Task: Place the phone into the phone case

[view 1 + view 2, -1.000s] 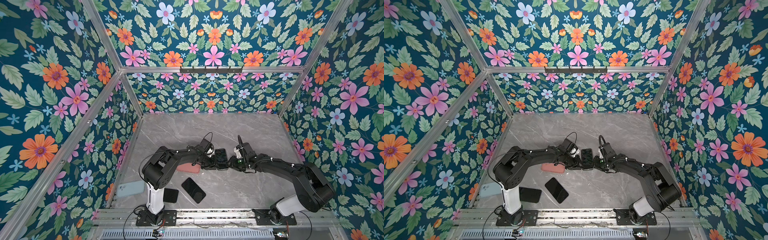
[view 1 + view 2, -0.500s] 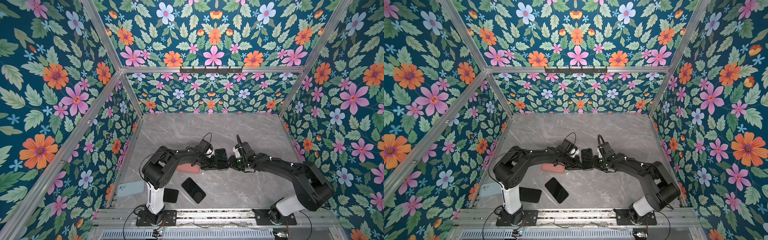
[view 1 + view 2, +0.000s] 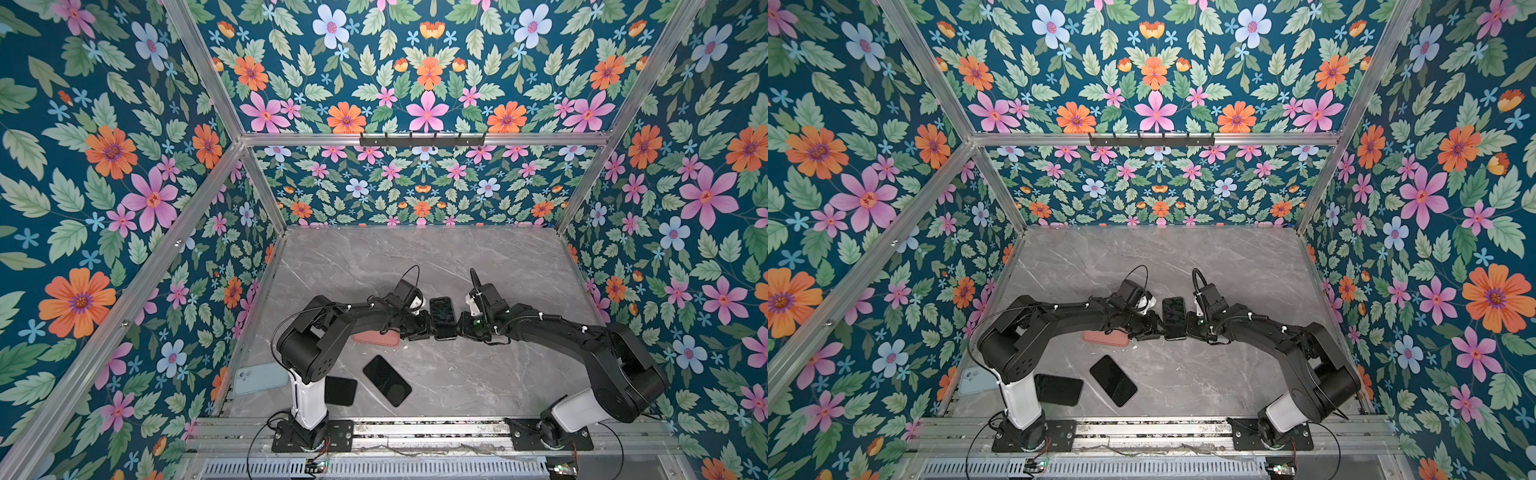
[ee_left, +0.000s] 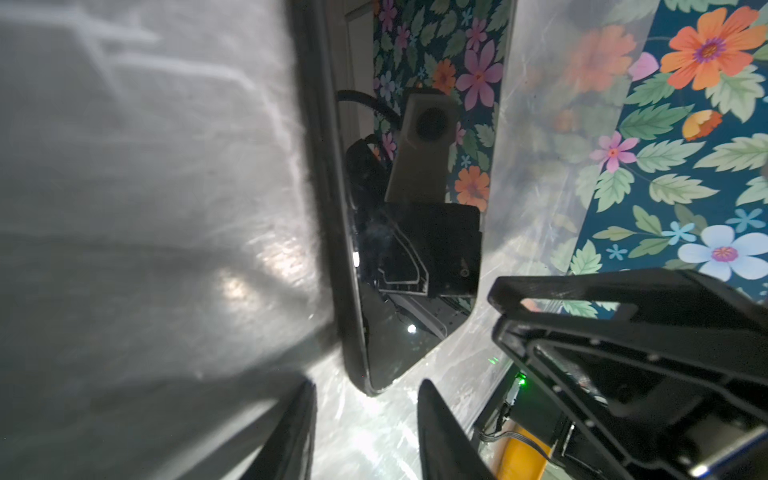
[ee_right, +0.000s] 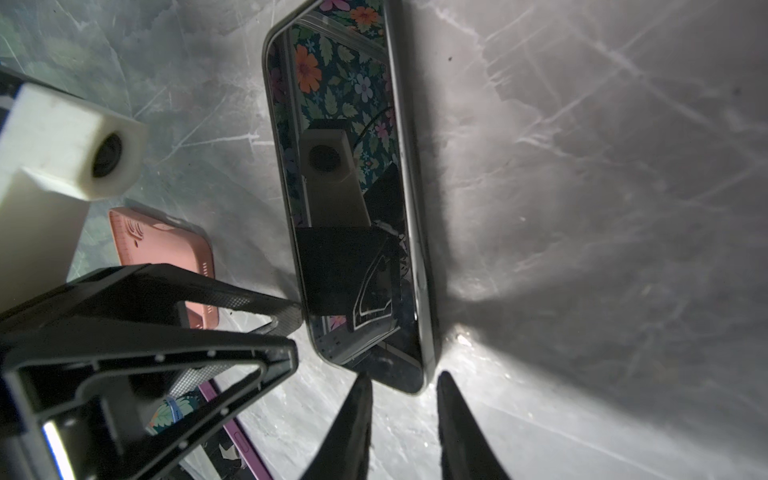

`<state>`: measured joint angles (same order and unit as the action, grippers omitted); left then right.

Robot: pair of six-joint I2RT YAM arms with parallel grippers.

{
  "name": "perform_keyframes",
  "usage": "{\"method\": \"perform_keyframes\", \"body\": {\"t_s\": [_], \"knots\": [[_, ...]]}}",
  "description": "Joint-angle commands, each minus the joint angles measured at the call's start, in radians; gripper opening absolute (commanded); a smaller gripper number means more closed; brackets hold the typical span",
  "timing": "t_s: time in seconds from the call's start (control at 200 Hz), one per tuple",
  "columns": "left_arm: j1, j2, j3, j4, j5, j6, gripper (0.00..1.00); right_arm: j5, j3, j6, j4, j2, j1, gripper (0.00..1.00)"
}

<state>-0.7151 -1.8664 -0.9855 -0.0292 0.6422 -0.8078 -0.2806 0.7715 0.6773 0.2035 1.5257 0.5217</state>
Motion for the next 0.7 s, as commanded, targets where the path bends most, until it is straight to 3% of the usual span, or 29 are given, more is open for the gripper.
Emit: {"method": "perform_keyframes", "body": {"t_s": [0.0, 0.695], "knots": [[0.004, -0.004, 0.005, 0.044, -0.001, -0.013, 0.43, 0.014, 0.004, -0.004, 0.002, 0.008, 0.004, 0.27], [0.005, -0.019, 0.054, 0.117, 0.024, -0.042, 0.39, -0.02, 0.013, 0.014, -0.036, 0.054, 0.035, 0.15]]}}
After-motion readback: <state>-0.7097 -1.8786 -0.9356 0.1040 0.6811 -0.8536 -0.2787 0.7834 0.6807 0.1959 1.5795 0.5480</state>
